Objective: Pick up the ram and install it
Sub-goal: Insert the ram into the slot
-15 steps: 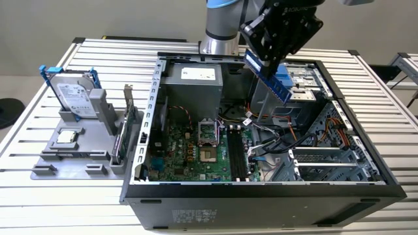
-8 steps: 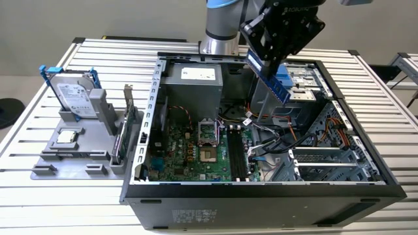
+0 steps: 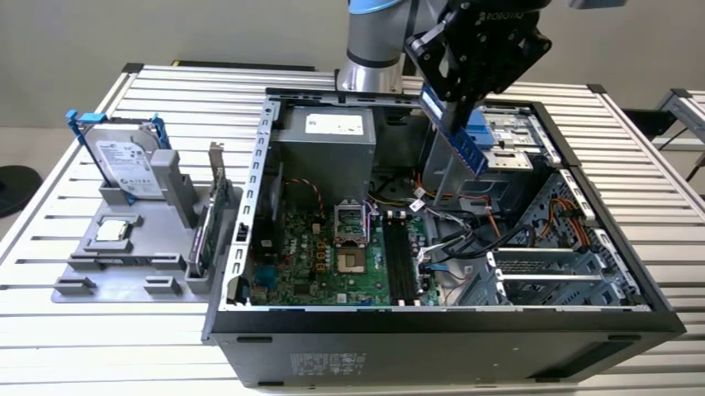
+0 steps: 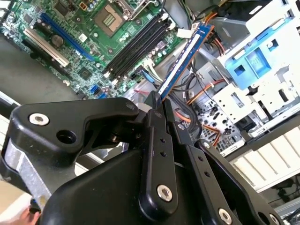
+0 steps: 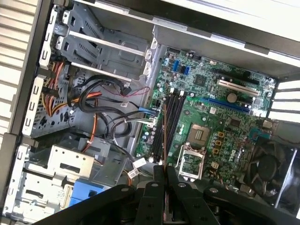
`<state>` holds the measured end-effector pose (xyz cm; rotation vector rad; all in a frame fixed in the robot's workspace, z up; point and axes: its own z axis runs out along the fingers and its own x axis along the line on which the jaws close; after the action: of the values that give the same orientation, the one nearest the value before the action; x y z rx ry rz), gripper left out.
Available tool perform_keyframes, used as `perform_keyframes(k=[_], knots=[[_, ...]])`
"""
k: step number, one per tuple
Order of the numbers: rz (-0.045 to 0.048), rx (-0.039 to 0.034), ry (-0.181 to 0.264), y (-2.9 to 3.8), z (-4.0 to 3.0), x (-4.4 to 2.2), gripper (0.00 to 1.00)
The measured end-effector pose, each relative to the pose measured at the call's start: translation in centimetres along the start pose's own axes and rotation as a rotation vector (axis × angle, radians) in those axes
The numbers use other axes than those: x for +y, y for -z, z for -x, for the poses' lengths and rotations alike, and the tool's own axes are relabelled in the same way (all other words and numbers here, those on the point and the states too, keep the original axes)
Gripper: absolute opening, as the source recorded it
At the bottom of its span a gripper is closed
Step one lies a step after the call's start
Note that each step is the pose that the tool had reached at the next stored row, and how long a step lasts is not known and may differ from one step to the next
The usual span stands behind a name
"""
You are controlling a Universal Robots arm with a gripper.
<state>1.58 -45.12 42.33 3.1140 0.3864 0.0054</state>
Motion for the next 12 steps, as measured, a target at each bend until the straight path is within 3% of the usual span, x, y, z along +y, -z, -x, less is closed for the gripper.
perform_keyframes(k=[12], knots=[[0.0018,-0.0007,-0.095,0.00,-0.20,0.05,0.00]])
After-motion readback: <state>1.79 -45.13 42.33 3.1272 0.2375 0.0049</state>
